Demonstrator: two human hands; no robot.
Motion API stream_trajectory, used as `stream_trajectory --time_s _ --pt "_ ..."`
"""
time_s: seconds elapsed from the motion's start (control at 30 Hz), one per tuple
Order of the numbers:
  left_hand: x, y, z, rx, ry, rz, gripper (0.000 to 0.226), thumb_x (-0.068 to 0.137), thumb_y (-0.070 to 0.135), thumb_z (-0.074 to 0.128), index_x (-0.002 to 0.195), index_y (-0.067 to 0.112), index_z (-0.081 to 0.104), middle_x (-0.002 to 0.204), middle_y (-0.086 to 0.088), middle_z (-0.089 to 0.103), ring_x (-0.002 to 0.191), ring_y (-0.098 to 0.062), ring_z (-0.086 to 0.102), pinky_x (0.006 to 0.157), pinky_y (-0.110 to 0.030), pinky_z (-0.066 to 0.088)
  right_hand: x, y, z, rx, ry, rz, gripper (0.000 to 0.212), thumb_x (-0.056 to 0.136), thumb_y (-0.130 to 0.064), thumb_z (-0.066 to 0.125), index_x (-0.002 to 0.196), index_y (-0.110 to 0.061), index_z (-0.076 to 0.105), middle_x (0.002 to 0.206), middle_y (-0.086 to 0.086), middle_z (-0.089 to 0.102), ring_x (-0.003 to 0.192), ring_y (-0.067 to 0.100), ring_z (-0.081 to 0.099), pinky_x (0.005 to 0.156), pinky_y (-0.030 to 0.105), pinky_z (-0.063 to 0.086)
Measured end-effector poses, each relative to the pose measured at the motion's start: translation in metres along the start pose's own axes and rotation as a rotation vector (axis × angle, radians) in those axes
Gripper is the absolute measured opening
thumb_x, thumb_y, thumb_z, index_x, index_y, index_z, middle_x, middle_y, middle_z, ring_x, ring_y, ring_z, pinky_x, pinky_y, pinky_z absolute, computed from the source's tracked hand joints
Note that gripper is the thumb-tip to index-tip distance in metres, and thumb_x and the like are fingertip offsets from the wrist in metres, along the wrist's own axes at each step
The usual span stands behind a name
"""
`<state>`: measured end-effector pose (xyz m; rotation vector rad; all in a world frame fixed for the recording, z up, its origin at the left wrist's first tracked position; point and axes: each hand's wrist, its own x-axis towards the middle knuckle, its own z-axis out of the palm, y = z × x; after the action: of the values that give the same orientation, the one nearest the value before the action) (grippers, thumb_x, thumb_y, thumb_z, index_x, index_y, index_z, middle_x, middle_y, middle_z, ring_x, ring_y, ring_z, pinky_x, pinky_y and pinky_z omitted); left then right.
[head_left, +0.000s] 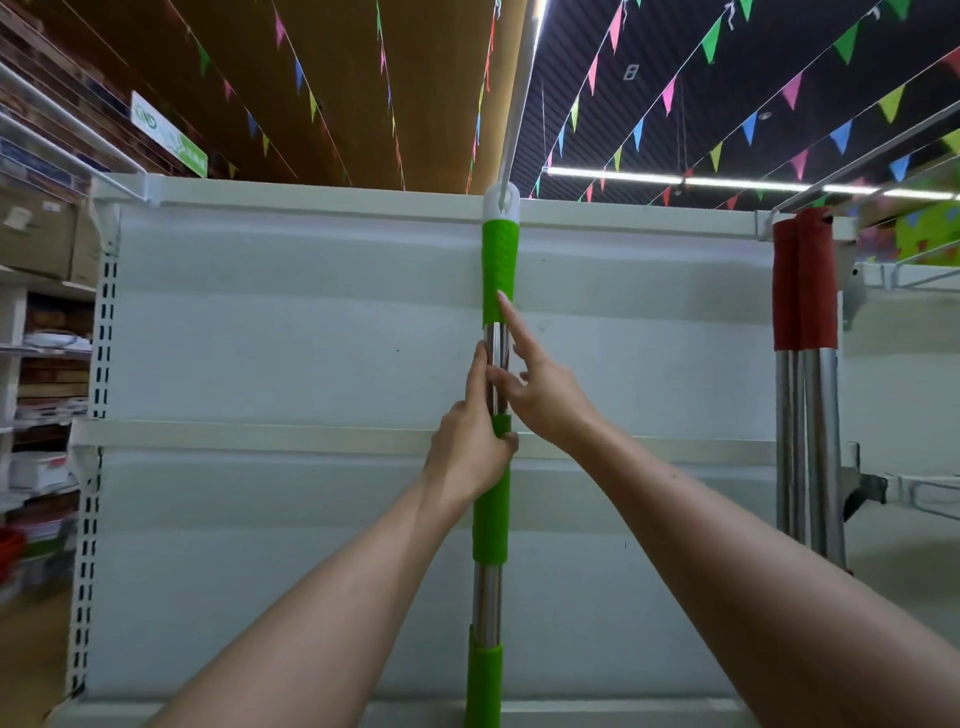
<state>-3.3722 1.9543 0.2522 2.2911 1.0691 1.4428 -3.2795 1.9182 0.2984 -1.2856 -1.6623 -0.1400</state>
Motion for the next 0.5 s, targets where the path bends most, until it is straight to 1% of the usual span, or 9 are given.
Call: stream_trajectory --time_s 0.03,0.07,0.13,0.2,0.23,0.33,0.37,0.43,0.5 --pt "0.0 -0.001 -0.001 0.0 -0.008 0.002 0.096 0.089 0.014 0.059 0.148 0.039 -0.013 0.131 -0.013 0.057 0.108 -0.032 0.061 0.087 -0.038 0.051 0.0 0.0 0.001 -0.005 -0.018 -0.006 0.071 0.1 -0.018 0.045 0.147 -0.048 0.001 0.146 0.01 0.044 0.111 0.029 0.06 0.078 0.022 0.046" --pt "0.0 -0.001 -0.002 -0.002 -0.017 0.005 0.096 0.089 0.015 0.059 0.148 0.038 -0.013 0.13 -0.014 0.058 0.106 -0.033 0.062 0.085 -0.037 0.051 0.0 -0.001 0.002 -0.01 -0.034 -0.01 0.071 0.1 -0.018 0.042 0.147 -0.047 -0.002 0.145 0.012 0.044 0.107 0.032 0.061 0.081 0.028 0.049" --pt "0.0 -0.002 -0.003 -0.006 -0.034 0.013 0.095 0.09 0.017 0.059 0.148 0.037 -0.014 0.125 -0.016 0.061 0.1 -0.034 0.064 0.079 -0.034 0.051 0.0 -0.002 0.007 -0.004 -0.052 -0.013 0.069 0.101 -0.016 0.037 0.147 -0.046 -0.007 0.138 0.019 0.049 0.09 0.034 0.065 0.078 0.036 0.051" --pt "0.0 -0.002 -0.005 -0.017 -0.054 0.019 0.095 0.09 0.018 0.058 0.147 0.038 -0.015 0.12 -0.017 0.064 0.094 -0.035 0.065 0.075 -0.034 0.051 -0.001 -0.002 0.013 0.019 -0.052 -0.02 0.067 0.102 -0.015 0.032 0.146 -0.045 -0.009 0.134 0.02 0.052 0.075 0.029 0.062 0.07 0.033 0.048" --pt "-0.001 -0.002 -0.006 -0.025 -0.069 0.021 0.094 0.09 0.018 0.058 0.147 0.038 -0.015 0.117 -0.017 0.064 0.091 -0.034 0.065 0.073 -0.033 0.051 -0.001 -0.001 0.016 0.026 -0.05 -0.027 0.066 0.102 -0.015 0.031 0.146 -0.045 -0.009 0.135 0.019 0.051 0.074 0.03 0.061 0.072 0.034 0.047" --pt "0.0 -0.002 -0.009 -0.05 -0.134 0.021 0.097 0.09 0.015 0.058 0.146 0.038 -0.018 0.113 -0.017 0.064 0.08 -0.03 0.062 0.067 -0.03 0.047 -0.003 0.003 0.018 0.047 -0.047 -0.035 0.065 0.102 -0.016 0.029 0.145 -0.046 -0.01 0.144 0.018 0.043 0.097 0.038 0.062 0.086 0.04 0.05" --pt "0.0 -0.003 -0.01 -0.057 -0.157 0.02 0.1 0.089 0.014 0.058 0.146 0.038 -0.02 0.114 -0.018 0.064 0.079 -0.03 0.062 0.067 -0.031 0.047 -0.003 0.003 0.018 0.048 -0.048 -0.035 0.064 0.102 -0.017 0.028 0.144 -0.046 -0.01 0.144 0.017 0.042 0.098 0.039 0.062 0.087 0.041 0.05" --pt "0.0 -0.004 -0.014 -0.066 -0.211 0.019 0.104 0.087 0.01 0.06 0.144 0.038 -0.023 0.114 -0.021 0.062 0.083 -0.034 0.064 0.062 -0.031 0.047 -0.004 0.003 0.019 0.048 -0.058 -0.028 0.063 0.103 -0.019 0.028 0.144 -0.047 -0.012 0.142 0.02 0.044 0.094 0.041 0.062 0.086 0.046 0.05" --pt "0.0 -0.007 -0.016 -0.072 -0.262 0.025 0.108 0.086 0.006 0.06 0.143 0.038 -0.026 0.115 -0.024 0.06 0.077 -0.031 0.063 0.054 -0.026 0.044 -0.007 0.004 0.021 0.051 -0.072 -0.021 0.064 0.103 -0.02 0.028 0.144 -0.047 -0.013 0.144 0.02 0.042 0.099 0.041 0.061 0.089 0.048 0.049"
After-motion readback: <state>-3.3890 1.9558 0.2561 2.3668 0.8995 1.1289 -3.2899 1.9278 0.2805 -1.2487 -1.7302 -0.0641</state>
